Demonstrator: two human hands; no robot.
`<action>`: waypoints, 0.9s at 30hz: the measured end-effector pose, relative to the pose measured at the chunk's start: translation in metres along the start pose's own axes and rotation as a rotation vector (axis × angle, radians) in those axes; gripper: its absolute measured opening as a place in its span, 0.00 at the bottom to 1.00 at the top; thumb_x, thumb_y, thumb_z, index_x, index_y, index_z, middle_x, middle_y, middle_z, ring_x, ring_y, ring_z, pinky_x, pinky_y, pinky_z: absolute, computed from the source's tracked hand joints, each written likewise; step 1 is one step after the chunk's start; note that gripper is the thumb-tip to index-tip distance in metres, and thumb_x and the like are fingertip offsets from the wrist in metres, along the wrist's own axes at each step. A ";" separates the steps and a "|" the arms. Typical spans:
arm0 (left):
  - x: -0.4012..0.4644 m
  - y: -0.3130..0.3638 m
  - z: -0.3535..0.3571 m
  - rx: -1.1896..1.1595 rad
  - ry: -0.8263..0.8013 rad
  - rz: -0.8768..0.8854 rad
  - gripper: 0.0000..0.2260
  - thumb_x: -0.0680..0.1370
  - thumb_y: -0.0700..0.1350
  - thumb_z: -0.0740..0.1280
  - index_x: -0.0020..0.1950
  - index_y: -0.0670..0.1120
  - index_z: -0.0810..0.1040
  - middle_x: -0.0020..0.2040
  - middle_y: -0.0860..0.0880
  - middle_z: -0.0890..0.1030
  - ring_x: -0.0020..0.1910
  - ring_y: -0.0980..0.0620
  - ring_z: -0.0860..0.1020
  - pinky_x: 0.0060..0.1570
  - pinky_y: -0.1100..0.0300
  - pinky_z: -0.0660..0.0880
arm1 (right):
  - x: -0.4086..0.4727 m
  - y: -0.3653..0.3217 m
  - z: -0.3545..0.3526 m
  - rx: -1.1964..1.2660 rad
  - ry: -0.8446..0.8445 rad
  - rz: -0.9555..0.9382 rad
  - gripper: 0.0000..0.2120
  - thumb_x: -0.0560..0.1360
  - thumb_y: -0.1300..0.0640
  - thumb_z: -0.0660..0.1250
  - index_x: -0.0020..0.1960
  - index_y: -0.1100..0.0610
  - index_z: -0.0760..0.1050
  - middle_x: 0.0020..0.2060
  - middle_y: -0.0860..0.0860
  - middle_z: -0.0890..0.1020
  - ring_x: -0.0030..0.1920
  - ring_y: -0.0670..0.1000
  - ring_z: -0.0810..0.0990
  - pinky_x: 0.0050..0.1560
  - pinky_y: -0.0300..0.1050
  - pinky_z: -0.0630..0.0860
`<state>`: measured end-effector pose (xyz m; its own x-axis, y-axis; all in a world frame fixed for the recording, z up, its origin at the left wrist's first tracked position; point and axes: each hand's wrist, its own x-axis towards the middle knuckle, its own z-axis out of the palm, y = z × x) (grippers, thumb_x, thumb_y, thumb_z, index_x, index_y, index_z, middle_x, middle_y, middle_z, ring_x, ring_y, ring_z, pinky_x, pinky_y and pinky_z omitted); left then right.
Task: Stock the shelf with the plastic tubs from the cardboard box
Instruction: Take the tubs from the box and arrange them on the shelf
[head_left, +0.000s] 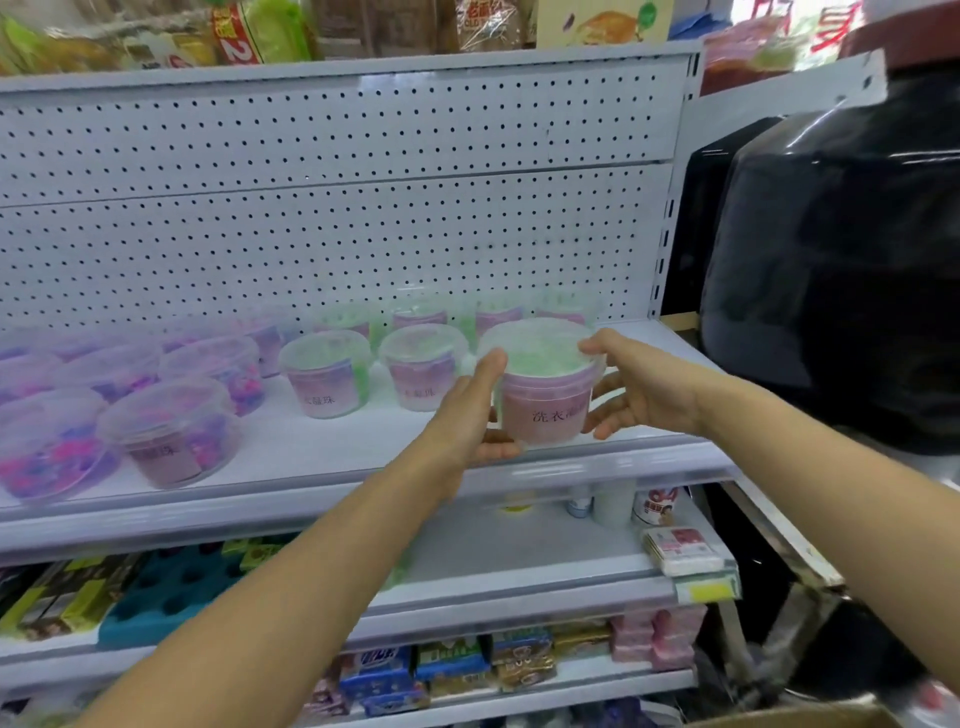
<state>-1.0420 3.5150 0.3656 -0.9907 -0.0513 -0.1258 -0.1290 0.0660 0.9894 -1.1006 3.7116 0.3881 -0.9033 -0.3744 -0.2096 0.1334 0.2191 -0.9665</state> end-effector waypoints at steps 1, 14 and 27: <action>0.004 0.002 0.005 0.092 -0.013 0.025 0.28 0.78 0.66 0.53 0.68 0.49 0.69 0.61 0.44 0.75 0.50 0.45 0.80 0.51 0.51 0.80 | -0.001 0.003 -0.008 0.034 0.053 0.015 0.19 0.77 0.47 0.60 0.62 0.56 0.70 0.51 0.65 0.75 0.40 0.63 0.81 0.42 0.53 0.80; 0.099 -0.011 0.008 1.440 0.231 0.775 0.18 0.77 0.47 0.65 0.67 0.48 0.73 0.60 0.48 0.77 0.57 0.45 0.75 0.54 0.53 0.67 | 0.020 0.027 -0.049 0.037 0.499 0.145 0.21 0.78 0.42 0.58 0.64 0.54 0.66 0.62 0.58 0.68 0.54 0.62 0.78 0.35 0.51 0.82; 0.124 -0.016 0.007 1.355 0.353 0.883 0.15 0.65 0.34 0.73 0.50 0.44 0.81 0.42 0.45 0.80 0.41 0.42 0.76 0.28 0.57 0.62 | 0.009 0.046 -0.041 -1.081 0.681 -0.300 0.27 0.73 0.34 0.62 0.68 0.43 0.69 0.64 0.50 0.67 0.63 0.53 0.67 0.51 0.51 0.75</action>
<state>-1.1630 3.5143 0.3332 -0.7403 0.2749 0.6135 0.3037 0.9509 -0.0596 -1.1194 3.7549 0.3481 -0.9064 -0.0774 0.4152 -0.2124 0.9333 -0.2897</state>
